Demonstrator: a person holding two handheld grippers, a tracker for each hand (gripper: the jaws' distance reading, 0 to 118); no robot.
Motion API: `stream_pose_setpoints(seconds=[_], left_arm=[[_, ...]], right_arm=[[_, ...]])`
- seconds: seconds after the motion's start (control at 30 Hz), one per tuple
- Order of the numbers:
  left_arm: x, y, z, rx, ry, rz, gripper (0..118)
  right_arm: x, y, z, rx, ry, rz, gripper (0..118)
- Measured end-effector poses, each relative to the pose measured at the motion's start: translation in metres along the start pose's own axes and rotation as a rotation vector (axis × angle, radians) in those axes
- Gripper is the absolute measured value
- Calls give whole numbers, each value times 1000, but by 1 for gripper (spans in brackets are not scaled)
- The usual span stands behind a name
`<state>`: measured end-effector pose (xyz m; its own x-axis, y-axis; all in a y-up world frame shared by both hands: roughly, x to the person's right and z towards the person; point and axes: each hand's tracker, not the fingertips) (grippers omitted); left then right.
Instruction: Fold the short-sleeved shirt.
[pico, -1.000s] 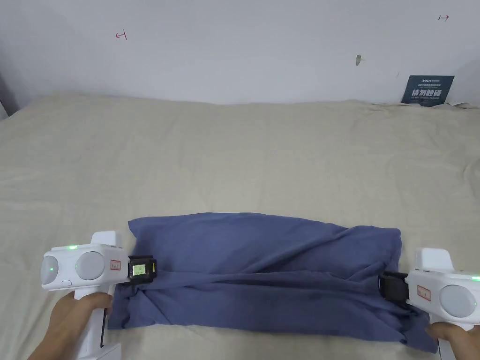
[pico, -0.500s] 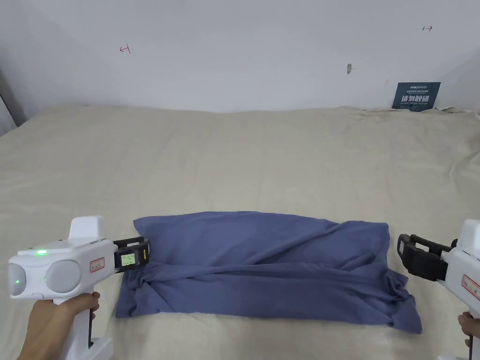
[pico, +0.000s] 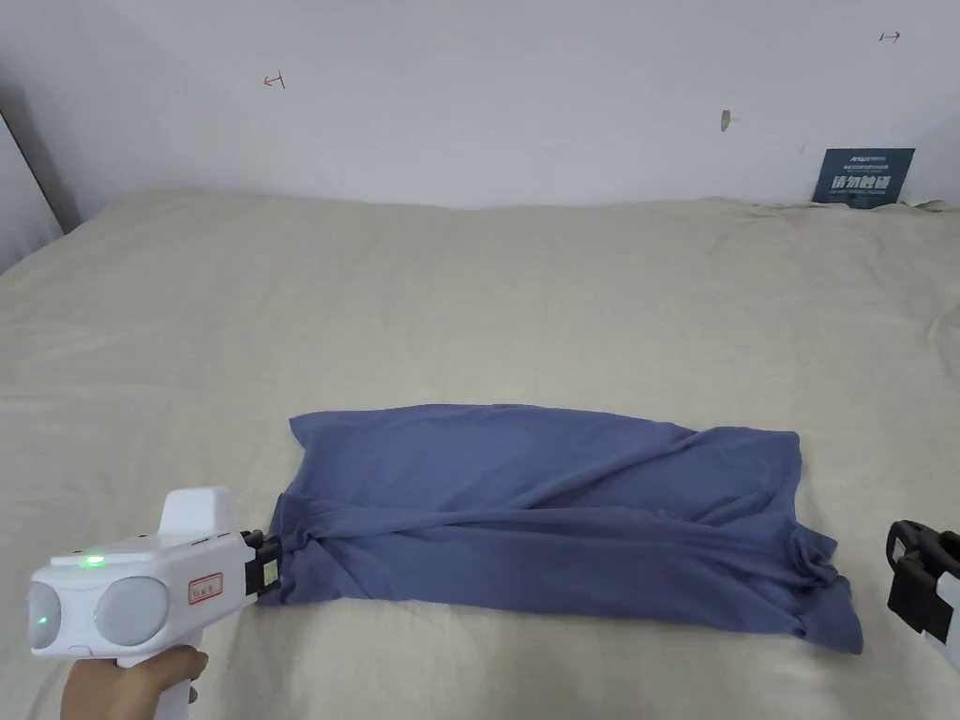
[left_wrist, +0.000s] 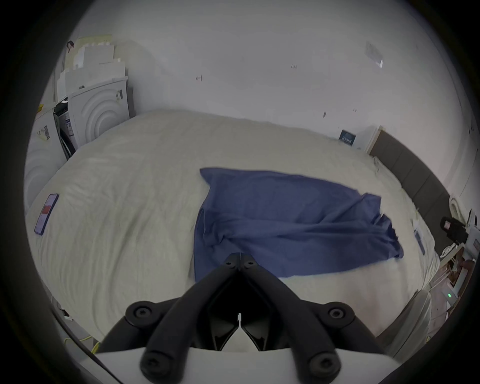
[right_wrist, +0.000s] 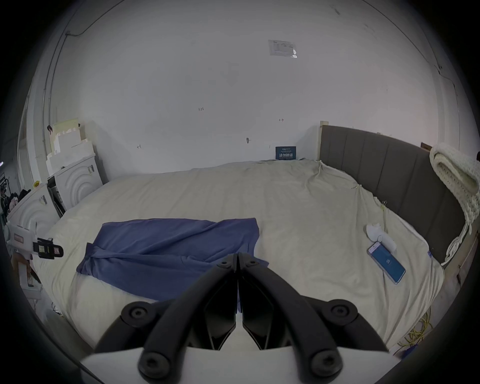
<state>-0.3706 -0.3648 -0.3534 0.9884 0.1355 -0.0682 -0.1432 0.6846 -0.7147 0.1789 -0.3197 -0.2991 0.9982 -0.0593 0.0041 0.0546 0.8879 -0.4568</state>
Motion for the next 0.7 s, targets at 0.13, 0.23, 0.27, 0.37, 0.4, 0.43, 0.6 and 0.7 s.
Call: stream_pose_setpoints(seconds=[0.13, 0.23, 0.27, 0.37, 0.4, 0.43, 0.6, 0.7], left_arm=[[-13, 8, -29, -115, -2, 50, 0], [-20, 15, -52, -171, 0, 65, 0], [-22, 17, -61, -189, -9, 79, 10], [-27, 22, -81, -272, 27, 92, 74], [-26, 22, -86, -274, 32, 78, 86], [-25, 21, -90, -279, 45, 60, 91], [-26, 19, -112, -334, 102, 18, 88], [-25, 16, -116, -354, 98, 16, 45]], right_arm=[[0, -3, -4, -19, 1, -5, 0], [0, -3, -8, -33, 6, -1, 0], [0, -4, -10, -40, 7, 2, 0], [1, -5, -14, -56, 8, 3, 0], [1, -6, -16, -63, 8, 1, 0], [3, -7, -18, -69, 9, -1, 0], [4, -10, -25, -92, 11, -14, 0], [2, -11, -29, -117, 21, -13, 0]])
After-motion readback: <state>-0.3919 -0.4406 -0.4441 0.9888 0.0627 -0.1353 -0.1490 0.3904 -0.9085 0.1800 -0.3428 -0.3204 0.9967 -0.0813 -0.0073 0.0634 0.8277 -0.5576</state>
